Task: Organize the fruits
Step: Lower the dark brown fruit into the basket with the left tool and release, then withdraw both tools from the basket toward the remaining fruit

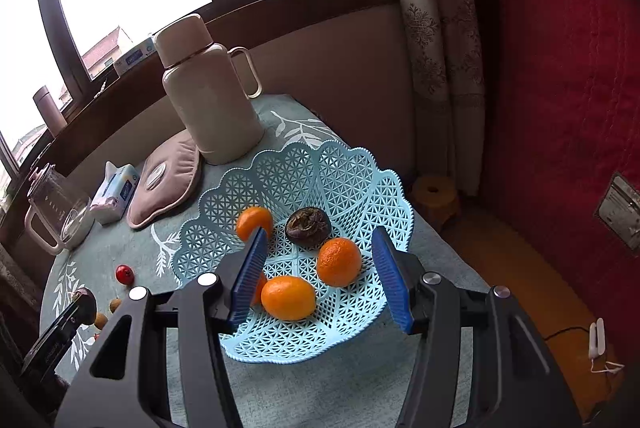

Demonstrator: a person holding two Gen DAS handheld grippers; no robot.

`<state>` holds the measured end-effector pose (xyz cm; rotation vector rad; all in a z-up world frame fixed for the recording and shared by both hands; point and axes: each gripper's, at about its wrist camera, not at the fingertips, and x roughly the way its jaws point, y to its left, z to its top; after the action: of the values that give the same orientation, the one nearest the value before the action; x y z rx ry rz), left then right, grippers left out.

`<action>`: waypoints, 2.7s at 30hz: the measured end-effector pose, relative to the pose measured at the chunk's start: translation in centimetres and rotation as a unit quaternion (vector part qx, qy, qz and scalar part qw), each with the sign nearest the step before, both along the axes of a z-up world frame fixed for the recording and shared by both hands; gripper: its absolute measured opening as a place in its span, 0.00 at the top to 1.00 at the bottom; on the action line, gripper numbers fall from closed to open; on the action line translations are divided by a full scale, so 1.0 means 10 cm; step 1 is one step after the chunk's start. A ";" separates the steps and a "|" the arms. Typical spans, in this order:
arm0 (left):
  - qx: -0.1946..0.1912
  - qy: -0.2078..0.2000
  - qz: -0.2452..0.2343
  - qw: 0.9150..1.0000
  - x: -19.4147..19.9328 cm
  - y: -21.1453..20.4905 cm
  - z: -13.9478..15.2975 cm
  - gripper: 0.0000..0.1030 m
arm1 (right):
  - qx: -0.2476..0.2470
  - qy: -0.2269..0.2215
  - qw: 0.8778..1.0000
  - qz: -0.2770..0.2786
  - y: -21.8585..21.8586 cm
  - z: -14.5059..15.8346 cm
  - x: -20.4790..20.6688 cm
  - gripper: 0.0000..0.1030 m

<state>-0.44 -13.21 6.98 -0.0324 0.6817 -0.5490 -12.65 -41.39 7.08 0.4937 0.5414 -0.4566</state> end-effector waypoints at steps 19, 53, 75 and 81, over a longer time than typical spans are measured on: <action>0.021 0.003 -0.110 0.994 -0.05 -1.21 0.08 0.59 | 0.048 -0.042 0.998 -0.018 -0.30 -0.02 -0.22 0.45; 0.021 -0.026 -0.003 0.999 0.11 -0.60 0.18 0.30 | 0.041 -0.058 0.997 0.012 -0.05 0.09 -0.21 0.35; 0.032 0.008 0.116 0.993 0.41 0.60 0.12 0.30 | 0.037 -0.054 0.997 0.044 0.16 0.10 -0.16 0.34; 0.046 0.033 0.109 0.992 0.44 0.61 -0.06 0.34 | 0.036 -0.050 0.997 0.050 0.19 0.08 -0.13 0.34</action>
<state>4.00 -7.11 6.33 -0.0386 0.7567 -0.3066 -13.95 -39.46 7.90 0.5529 0.4848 -0.3166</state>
